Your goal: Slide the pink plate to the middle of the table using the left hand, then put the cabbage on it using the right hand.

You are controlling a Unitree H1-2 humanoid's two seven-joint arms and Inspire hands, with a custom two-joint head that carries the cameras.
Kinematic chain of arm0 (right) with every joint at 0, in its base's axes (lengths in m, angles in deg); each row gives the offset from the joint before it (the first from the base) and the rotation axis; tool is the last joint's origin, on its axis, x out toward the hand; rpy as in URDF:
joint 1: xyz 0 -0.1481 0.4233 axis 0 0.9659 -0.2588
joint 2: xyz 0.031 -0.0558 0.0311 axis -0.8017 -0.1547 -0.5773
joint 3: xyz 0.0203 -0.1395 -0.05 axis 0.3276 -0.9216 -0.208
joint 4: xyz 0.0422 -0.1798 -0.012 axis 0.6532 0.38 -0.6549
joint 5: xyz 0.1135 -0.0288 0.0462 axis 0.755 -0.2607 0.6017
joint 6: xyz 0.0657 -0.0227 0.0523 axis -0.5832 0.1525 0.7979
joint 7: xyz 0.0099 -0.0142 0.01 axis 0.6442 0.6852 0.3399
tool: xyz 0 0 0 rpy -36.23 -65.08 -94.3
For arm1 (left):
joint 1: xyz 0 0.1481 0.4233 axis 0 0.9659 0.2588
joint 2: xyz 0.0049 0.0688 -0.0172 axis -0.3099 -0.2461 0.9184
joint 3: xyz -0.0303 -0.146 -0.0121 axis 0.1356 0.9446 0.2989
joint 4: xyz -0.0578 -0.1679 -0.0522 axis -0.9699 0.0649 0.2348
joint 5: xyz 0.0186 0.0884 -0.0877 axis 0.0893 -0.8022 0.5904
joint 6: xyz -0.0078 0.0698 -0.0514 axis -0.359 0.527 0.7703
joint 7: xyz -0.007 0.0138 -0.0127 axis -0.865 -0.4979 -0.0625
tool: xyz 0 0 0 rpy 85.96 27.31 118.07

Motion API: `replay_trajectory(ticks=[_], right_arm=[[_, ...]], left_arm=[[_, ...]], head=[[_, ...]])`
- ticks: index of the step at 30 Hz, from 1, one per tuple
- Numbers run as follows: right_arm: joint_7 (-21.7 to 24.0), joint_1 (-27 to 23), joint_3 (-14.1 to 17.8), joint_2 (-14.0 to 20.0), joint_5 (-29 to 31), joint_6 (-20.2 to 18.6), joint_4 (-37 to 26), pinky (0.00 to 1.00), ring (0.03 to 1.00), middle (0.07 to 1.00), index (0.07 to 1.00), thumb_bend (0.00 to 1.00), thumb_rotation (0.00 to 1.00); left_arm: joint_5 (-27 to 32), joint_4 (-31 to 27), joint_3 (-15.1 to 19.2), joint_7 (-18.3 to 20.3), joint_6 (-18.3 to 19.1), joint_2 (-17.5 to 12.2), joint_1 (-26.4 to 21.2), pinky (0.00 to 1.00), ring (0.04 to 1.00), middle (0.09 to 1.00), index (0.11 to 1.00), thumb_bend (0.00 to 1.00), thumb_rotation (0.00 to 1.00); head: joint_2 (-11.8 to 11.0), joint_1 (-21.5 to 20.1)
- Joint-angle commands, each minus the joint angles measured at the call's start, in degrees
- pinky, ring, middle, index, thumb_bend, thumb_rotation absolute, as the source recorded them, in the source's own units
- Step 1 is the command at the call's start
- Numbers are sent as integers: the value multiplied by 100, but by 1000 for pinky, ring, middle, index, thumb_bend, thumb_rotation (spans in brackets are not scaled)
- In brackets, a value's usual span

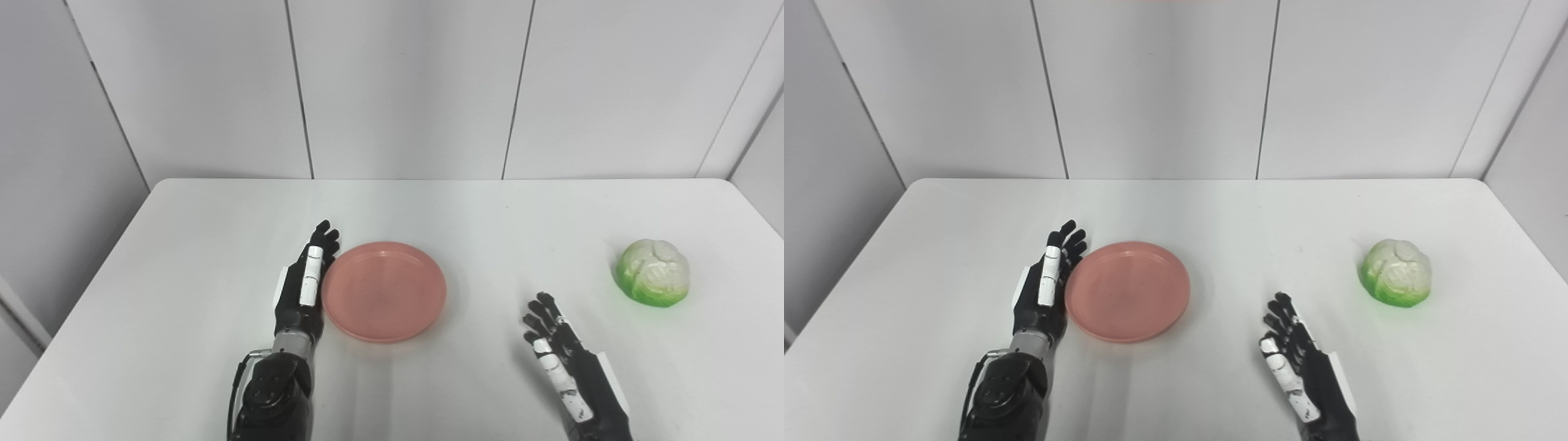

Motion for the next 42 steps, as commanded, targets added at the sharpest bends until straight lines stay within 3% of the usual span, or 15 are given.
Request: replay_trajectory(ticks=[1,8,16,18,25,28,34,39,42], right_arm=[[-45,-150,-4,-302,-3,26,-107,899,904,928,939,743,752],[-139,-195,-93,-366,-117,148,-3,878,903,930,944,753,751],[-198,-230,-111,-437,-179,223,98,874,899,922,936,736,738],[-230,-234,-109,-462,-248,242,110,864,895,921,935,731,734],[-758,-202,-103,-575,-1473,48,-248,847,903,936,935,752,780],[-907,-231,-128,-641,-2003,-114,-516,871,886,919,930,774,826],[-821,-386,-130,-651,-2611,-517,-1107,852,892,913,936,866,798],[-541,-596,36,-536,-2803,-1117,-1717,830,896,920,956,988,670],[-263,-875,196,-298,-2917,-1509,-2134,830,906,927,964,1000,632]], left_arm=[[72,206,-57,77,157,141,-187,972,933,910,885,912,901],[214,517,-7,148,170,174,-494,997,935,913,884,902,889],[292,698,90,281,-4,76,-477,957,935,924,891,900,888],[350,719,131,328,-16,63,-464,991,948,930,897,911,884],[475,865,283,512,-130,-60,-328,1000,969,935,909,905,885],[500,1003,322,591,-171,-114,-292,1000,950,921,904,901,884],[543,1342,353,702,-342,-144,-357,999,955,930,908,913,888],[584,1472,349,774,-330,-102,-425,1000,971,936,919,913,892],[581,1507,358,773,-323,-56,-457,1000,966,930,918,916,884]], head=[[1,-68],[1,-310],[-57,-496],[-72,-577],[-131,-1007],[-152,-1154],[-186,-1257],[-222,-1298],[-243,-1375]])
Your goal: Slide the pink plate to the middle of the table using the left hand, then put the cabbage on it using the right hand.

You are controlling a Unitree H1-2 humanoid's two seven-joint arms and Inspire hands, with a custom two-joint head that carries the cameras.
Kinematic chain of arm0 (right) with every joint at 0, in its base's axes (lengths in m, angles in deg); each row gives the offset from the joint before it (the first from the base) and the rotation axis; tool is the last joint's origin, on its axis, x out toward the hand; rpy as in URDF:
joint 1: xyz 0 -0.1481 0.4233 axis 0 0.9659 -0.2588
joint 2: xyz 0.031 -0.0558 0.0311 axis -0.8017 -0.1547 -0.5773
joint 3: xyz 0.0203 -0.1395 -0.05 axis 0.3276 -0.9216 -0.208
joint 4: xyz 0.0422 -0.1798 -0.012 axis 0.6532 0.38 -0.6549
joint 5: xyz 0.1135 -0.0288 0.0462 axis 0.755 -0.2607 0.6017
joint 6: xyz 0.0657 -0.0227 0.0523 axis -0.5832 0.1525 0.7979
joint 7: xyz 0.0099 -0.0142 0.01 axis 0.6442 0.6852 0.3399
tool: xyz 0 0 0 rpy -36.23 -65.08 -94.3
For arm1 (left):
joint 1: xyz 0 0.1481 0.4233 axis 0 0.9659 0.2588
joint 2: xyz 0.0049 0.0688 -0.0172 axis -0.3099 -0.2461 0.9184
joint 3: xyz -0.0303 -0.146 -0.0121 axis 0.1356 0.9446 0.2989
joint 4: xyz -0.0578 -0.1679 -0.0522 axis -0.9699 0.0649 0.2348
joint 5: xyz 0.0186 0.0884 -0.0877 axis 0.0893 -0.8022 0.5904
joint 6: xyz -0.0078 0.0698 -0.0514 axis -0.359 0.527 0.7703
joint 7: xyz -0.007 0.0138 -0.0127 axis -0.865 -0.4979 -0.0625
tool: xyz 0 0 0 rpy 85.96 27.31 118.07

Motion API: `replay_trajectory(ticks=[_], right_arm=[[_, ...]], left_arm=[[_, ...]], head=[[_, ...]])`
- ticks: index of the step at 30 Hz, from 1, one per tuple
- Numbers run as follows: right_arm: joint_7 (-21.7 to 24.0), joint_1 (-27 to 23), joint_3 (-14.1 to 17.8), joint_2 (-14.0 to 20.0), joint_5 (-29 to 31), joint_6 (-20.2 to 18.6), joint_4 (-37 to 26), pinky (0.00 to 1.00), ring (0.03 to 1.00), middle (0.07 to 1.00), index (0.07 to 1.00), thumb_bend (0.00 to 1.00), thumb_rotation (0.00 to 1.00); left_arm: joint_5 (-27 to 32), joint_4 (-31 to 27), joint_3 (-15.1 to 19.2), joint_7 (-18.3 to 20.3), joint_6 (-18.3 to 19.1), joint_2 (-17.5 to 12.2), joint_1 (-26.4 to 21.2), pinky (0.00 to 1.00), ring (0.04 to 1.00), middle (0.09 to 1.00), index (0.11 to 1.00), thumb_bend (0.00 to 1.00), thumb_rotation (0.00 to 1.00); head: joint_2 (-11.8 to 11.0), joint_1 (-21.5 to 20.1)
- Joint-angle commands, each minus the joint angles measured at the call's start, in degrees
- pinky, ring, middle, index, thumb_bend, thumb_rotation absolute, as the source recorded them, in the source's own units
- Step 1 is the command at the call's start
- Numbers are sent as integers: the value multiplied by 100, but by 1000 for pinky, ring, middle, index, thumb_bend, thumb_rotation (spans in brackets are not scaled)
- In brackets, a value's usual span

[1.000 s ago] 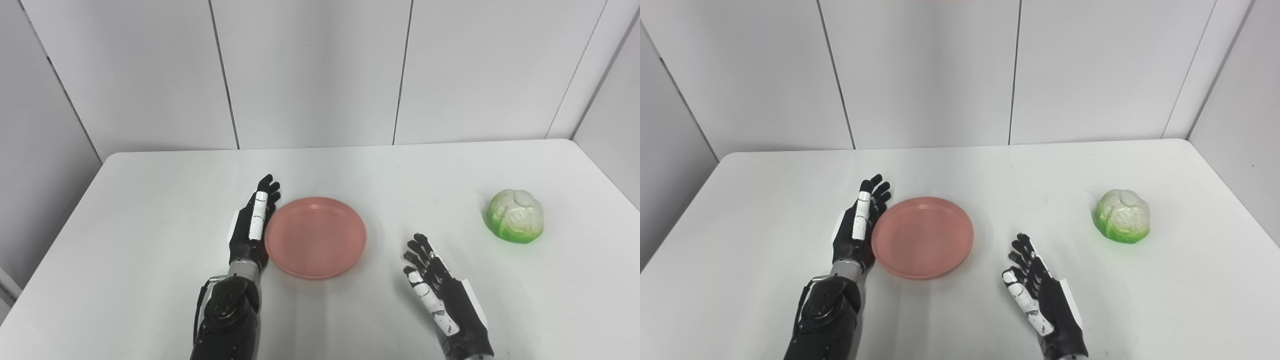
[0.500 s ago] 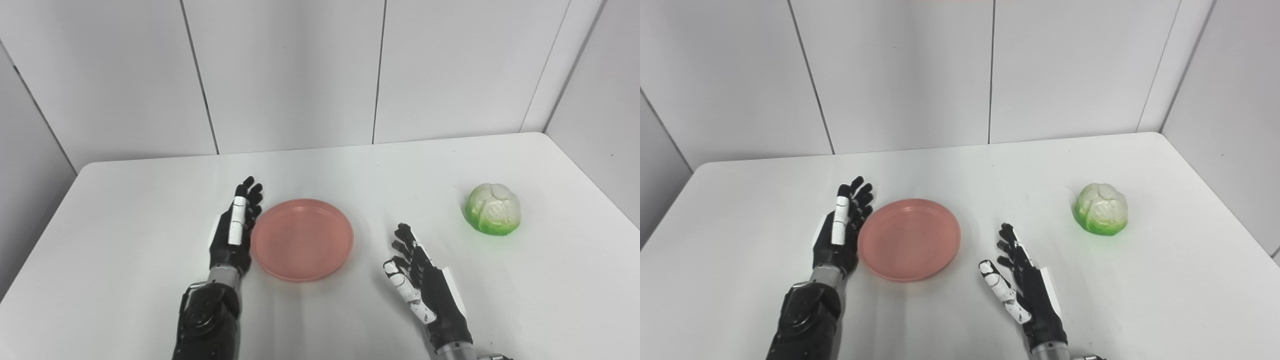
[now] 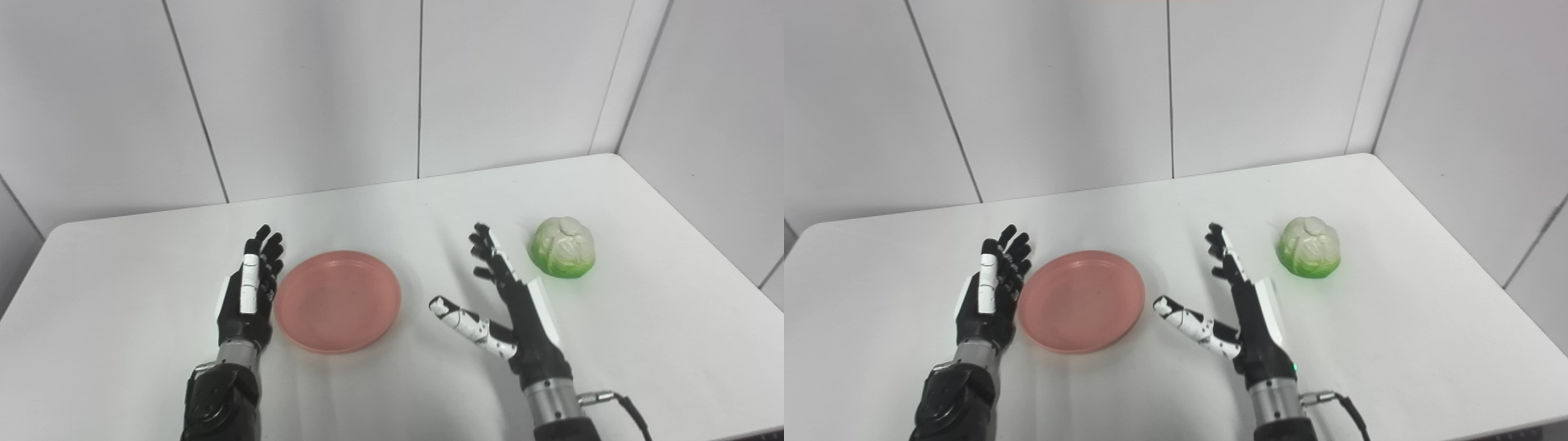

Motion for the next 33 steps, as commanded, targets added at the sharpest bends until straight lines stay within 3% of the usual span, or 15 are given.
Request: replay_trajectory(ticks=[1,3,5,7,10,14,17,21,26,27,33], right_arm=[[266,-454,111,254,-211,-329,-530,834,921,938,978,1000,610],[504,-673,192,468,-376,-617,-758,844,943,955,991,1000,598],[1068,-1088,256,954,-631,-1179,-1051,870,971,983,997,1000,605],[2206,-1606,472,1467,-1337,-1469,-1203,882,990,996,1000,1000,631],[3670,-2274,791,1969,-2254,-1503,-1118,866,999,1000,1000,1000,648],[4817,-2869,976,2351,-2809,-1502,-881,920,994,998,975,1000,575],[5697,-3289,896,2696,-3268,-1500,-568,975,999,1000,976,1000,547],[6849,-3792,528,3078,-4112,-1500,19,886,973,997,966,1000,505],[7409,-4152,-1,3387,-4654,-1335,835,846,955,992,950,1000,487],[7448,-4199,-116,3444,-4751,-1288,974,833,947,993,953,1000,435],[7239,-4359,-672,3698,-4913,-900,1782,767,908,975,942,1000,387]], left_arm=[[76,315,12,-27,280,55,141,1000,968,932,920,913,887],[61,381,8,-22,262,64,105,1000,973,934,922,914,890],[41,478,1,-20,213,67,59,996,972,934,923,915,892],[72,544,8,12,187,81,21,995,976,938,924,913,893],[103,563,15,39,193,114,-5,1000,983,940,918,900,890],[78,582,8,59,168,132,-25,1000,977,936,924,898,888],[55,559,-2,56,188,135,-25,1000,978,940,927,898,893],[83,576,20,71,171,134,-27,1000,977,936,922,919,885],[94,607,55,86,125,122,-29,1000,981,936,914,909,880],[89,612,60,83,121,119,-29,1000,984,937,908,906,879],[51,613,57,60,75,99,-29,995,970,932,902,880,887]], head=[[-14,-21],[-30,-45],[-39,-65],[-65,-86],[-81,-80],[-89,-78],[-95,-79],[-96,-64],[-98,-44],[-100,-41],[-111,-3]])
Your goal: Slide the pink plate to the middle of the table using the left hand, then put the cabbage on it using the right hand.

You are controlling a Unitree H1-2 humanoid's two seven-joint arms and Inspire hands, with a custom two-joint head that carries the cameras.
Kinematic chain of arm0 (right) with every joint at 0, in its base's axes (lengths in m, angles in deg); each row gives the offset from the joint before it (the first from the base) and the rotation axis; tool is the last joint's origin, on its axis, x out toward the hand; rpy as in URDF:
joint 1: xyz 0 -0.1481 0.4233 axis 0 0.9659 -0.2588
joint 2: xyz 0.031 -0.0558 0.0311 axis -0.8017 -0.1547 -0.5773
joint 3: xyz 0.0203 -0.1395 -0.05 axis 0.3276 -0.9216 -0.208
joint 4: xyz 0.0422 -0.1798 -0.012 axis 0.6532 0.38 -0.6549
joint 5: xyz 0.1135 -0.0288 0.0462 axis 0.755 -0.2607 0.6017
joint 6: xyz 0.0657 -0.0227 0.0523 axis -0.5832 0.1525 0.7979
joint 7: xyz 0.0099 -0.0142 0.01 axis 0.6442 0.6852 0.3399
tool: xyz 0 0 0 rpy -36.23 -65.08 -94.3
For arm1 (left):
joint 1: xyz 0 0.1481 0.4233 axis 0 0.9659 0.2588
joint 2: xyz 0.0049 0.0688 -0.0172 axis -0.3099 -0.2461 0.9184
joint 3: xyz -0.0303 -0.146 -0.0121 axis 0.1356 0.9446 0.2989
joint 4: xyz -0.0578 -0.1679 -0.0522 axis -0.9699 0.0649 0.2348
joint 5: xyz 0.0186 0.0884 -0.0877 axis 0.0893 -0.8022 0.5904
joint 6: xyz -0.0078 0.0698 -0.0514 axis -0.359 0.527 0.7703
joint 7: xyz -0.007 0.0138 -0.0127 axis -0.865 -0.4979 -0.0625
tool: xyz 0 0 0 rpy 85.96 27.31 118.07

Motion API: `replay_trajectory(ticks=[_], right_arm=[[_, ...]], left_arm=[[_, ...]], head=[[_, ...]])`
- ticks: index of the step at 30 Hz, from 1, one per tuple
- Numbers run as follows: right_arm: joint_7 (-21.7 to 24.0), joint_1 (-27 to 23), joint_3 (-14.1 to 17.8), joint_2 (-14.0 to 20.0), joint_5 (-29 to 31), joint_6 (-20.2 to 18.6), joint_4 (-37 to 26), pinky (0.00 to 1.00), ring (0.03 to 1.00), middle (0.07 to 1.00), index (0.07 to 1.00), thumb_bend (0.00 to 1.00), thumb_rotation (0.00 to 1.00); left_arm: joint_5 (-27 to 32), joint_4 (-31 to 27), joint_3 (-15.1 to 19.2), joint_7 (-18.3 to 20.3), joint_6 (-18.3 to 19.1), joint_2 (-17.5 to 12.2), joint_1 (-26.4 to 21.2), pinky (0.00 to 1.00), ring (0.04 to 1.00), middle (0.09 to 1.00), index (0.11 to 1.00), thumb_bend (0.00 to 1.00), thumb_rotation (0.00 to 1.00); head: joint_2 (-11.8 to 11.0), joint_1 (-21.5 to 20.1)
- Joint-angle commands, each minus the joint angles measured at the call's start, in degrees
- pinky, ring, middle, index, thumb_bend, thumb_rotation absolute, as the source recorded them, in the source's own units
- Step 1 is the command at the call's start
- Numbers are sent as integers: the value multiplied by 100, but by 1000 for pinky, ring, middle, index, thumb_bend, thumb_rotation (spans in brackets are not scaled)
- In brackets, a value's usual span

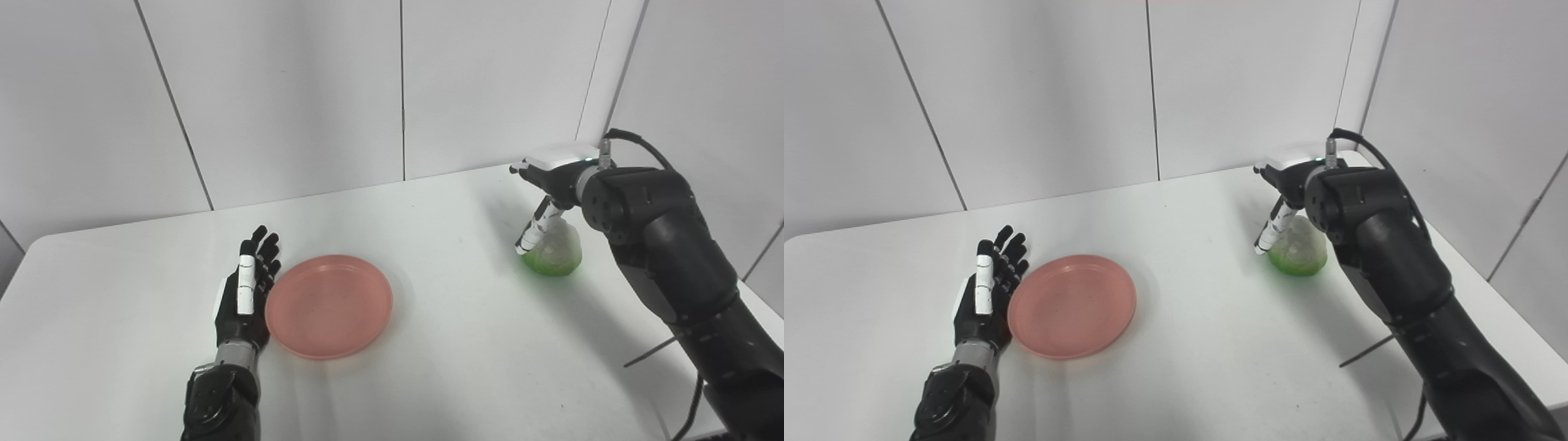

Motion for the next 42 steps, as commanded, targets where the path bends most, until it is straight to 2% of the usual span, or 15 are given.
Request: replay_trajectory(ticks=[1,4,7,10,11,14,15,17,18,22,25,31,35,39,42], right_arm=[[-176,-324,-42,211,-116,208,124,718,887,970,938,1000,390],[-261,-352,-138,249,-85,284,374,620,834,959,935,1000,373],[-435,-387,-232,281,-63,318,719,578,797,956,928,1000,372],[-562,-406,-283,311,-30,323,978,565,784,960,922,1000,396],[-593,-406,-291,318,-16,317,1036,523,736,915,921,1000,401],[-738,-336,-275,337,53,282,1125,499,708,887,921,1000,394],[-827,-285,-270,349,61,282,1135,558,770,924,927,1000,394],[-962,-204,-265,369,87,277,1171,593,801,939,928,1000,396],[-1015,-164,-253,368,114,253,1197,648,843,958,937,1000,388],[-1279,-3,-69,315,467,113,1267,702,892,974,936,1000,341],[-1568,124,97,273,818,94,1311,733,925,983,930,1000,316],[-2334,381,347,210,1642,215,1521,702,882,955,921,1000,286],[-2688,520,219,266,1889,288,1664,586,769,862,909,1000,287],[-2837,600,54,300,2014,258,1734,652,830,916,908,1000,279],[-3159,728,27,274,2255,418,1856,707,870,947,900,1000,262]], left_arm=[[54,253,17,-48,266,15,196,998,970,932,898,876,885],[52,212,12,-40,275,7,212,1000,978,939,894,860,890],[5,196,2,-69,243,-22,229,974,968,933,886,856,893],[4,186,3,-55,229,-45,240,995,967,934,882,859,886],[-5,182,-2,-56,221,-52,244,998,966,934,883,859,889],[-9,142,-8,-57,238,-59,266,991,966,936,884,861,888],[4,133,-2,-54,248,-56,273,984,969,939,883,866,883],[15,140,9,-61,246,-51,280,974,968,938,880,874,879],[14,158,11,-61,227,-52,280,962,965,935,878,873,871],[-29,174,-8,-70,174,-64,300,892,955,925,873,873,868],[-27,170,-7,-70,176,-72,320,896,955,925,866,876,860],[-24,215,-1,-83,158,-76,337,890,955,927,873,867,852],[-25,183,-7,-85,165,-65,367,890,951,926,872,870,844],[-12,161,-7,-81,193,-57,383,900,950,932,876,881,840],[-17,164,-9,-95,168,-36,398,886,944,930,874,889,834]], head=[[-6,29],[-13,37],[-9,45],[-2,56],[-2,56],[1,76],[1,76],[10,97],[10,97],[27,146],[33,167],[51,214],[70,225],[87,248],[101,293]])
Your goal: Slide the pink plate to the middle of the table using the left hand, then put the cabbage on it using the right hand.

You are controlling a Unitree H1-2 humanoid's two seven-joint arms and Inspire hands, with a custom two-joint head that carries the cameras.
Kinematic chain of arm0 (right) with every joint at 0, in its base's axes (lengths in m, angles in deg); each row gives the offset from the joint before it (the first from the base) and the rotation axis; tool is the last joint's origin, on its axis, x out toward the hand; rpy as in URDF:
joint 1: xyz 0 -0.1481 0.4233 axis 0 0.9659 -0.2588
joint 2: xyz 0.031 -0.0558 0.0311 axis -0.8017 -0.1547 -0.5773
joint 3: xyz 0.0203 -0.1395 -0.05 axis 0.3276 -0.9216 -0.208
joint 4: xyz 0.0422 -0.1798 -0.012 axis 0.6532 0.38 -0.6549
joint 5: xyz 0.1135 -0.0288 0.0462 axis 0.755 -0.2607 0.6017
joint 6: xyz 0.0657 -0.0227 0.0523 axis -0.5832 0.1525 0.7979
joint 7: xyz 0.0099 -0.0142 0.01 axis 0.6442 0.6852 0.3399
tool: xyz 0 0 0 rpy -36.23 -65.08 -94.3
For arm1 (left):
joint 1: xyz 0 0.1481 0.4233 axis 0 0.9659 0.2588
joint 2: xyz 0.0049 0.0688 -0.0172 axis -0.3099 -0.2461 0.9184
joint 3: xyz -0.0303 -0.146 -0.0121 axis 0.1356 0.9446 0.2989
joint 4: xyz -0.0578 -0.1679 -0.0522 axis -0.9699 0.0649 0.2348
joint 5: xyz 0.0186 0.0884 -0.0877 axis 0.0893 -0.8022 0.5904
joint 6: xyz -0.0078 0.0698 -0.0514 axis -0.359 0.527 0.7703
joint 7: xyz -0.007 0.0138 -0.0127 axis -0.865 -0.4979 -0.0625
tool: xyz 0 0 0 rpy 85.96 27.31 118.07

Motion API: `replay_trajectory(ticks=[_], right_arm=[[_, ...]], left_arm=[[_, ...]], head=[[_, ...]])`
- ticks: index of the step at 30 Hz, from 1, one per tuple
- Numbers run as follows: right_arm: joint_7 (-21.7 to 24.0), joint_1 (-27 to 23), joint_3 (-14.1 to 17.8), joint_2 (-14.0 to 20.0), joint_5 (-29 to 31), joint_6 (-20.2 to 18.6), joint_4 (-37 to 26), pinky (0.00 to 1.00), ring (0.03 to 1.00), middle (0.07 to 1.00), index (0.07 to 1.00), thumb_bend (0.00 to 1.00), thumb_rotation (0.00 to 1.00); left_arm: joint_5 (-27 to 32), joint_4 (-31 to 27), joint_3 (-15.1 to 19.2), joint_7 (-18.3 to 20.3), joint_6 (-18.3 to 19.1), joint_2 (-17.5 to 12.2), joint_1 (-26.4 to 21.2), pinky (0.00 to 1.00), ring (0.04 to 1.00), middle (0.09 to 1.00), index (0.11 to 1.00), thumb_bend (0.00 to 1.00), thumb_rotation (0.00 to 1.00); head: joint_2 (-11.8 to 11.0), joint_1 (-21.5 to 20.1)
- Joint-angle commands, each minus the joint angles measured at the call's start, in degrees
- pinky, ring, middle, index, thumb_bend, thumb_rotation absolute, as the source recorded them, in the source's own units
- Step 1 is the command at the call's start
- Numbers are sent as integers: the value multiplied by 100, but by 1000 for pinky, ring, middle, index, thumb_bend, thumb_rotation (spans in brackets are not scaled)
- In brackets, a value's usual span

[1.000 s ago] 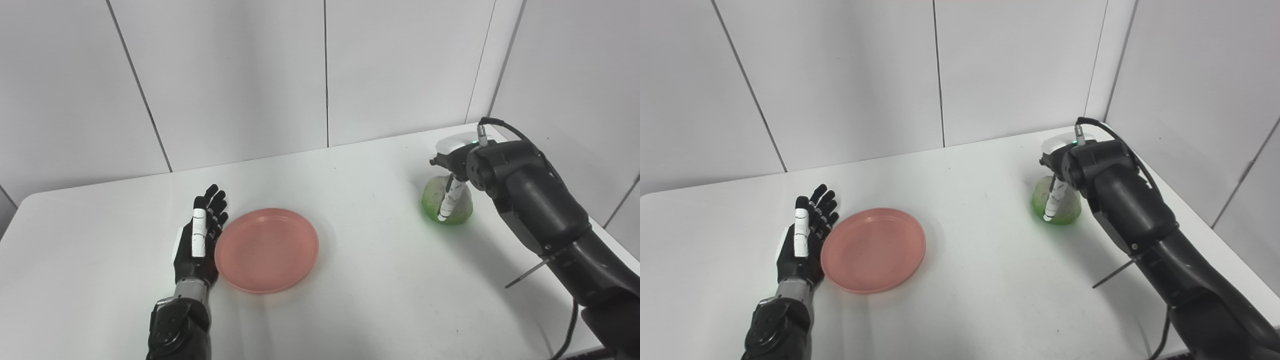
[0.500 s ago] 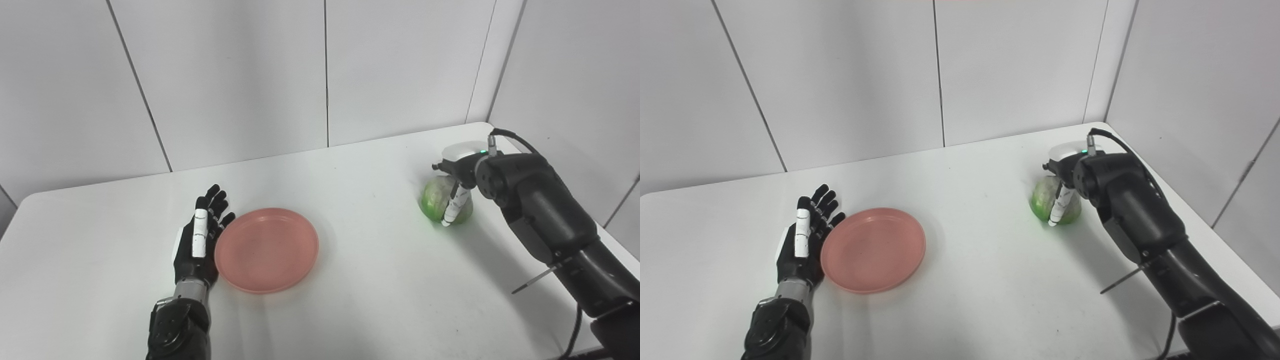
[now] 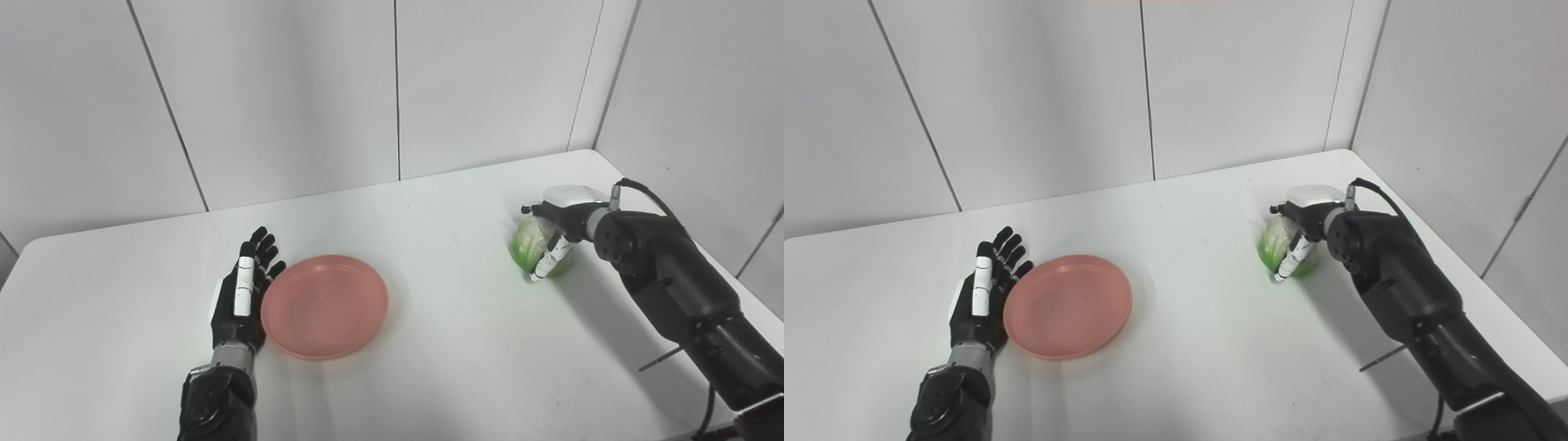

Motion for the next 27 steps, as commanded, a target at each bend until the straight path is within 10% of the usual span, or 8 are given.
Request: replay_trajectory(ticks=[1,13,17,20,27], right_arm=[[-265,33,5,85,218,235,68,669,841,924,892,1000,247],[-1058,254,-348,73,659,345,284,529,677,805,771,978,202],[-1127,229,-468,96,795,473,376,508,577,654,681,862,114],[-1164,206,-515,120,907,574,418,385,457,489,527,566,13],[-653,-1,-658,227,1100,352,416,349,449,510,466,528,0]], left_arm=[[-7,198,7,-81,176,3,341,870,936,921,872,878,836],[37,204,21,-79,165,15,353,890,933,913,874,857,834],[32,251,24,-83,99,34,351,861,926,916,870,860,835],[26,297,48,-120,-23,58,342,821,908,905,860,877,818],[2,291,82,-222,-113,100,332,777,879,879,849,895,806]], head=[[11,38],[31,56],[37,60],[45,58],[28,99]])
